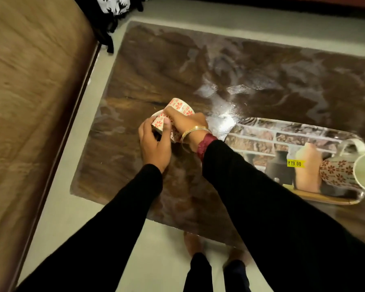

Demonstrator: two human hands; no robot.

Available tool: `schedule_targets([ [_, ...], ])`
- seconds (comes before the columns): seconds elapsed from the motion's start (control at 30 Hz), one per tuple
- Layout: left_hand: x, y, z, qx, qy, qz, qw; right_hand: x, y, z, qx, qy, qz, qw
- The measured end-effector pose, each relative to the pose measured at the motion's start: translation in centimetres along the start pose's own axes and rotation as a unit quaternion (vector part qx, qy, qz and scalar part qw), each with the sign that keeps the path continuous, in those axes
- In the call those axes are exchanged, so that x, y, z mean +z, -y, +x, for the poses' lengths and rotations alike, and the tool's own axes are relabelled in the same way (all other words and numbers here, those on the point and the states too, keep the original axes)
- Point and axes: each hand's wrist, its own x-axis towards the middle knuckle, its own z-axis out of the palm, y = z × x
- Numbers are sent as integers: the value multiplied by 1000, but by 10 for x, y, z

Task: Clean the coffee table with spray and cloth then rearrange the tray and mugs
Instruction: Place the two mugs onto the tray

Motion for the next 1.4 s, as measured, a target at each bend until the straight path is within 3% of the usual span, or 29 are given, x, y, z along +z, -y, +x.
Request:
schedule_targets([
  [0.07,5,-9,-11,46,-2,-31,998,-16,-9,-5,-43,-25,17,999],
  [0.13,15,-20,-31,83,37,-80,993,-49,-25,-10,-155,-85,8,984],
  [0.27,37,-26,-73,104,88,-61,989,-139,-63,-25,-334,-216,-50,916],
  [0.4,62,-18,-110,52,114,-26,992,-197,-99,-24,-349,-312,-155,870],
  [0.6,88,-19,-137,61,102,12,993,-220,-117,-23,-394,-293,-193,850],
  [0.63,91,-21,-138,61,97,18,993,-219,-115,-25,-384,-285,-172,861],
  [0.7,94,-24,-138,60,86,20,994,-216,-106,-30,-301,-259,-38,917],
  [0.73,95,-24,-137,60,77,15,995,-216,-97,-33,-213,-211,93,949],
  [0.77,96,-24,-135,59,66,9,996,-217,-89,-34,-95,-122,257,954],
  [0.8,96,-25,-134,60,55,7,997,-220,-84,-34,24,-18,396,918],
  [0.87,97,-24,-133,61,37,13,997,-228,-76,-37,176,104,526,826],
  [0.93,97,-25,-135,57,32,20,998,-230,-74,-36,216,127,541,803],
  [1.4,104,-16,-139,61,77,74,992,-231,-95,-31,265,66,489,829],
])
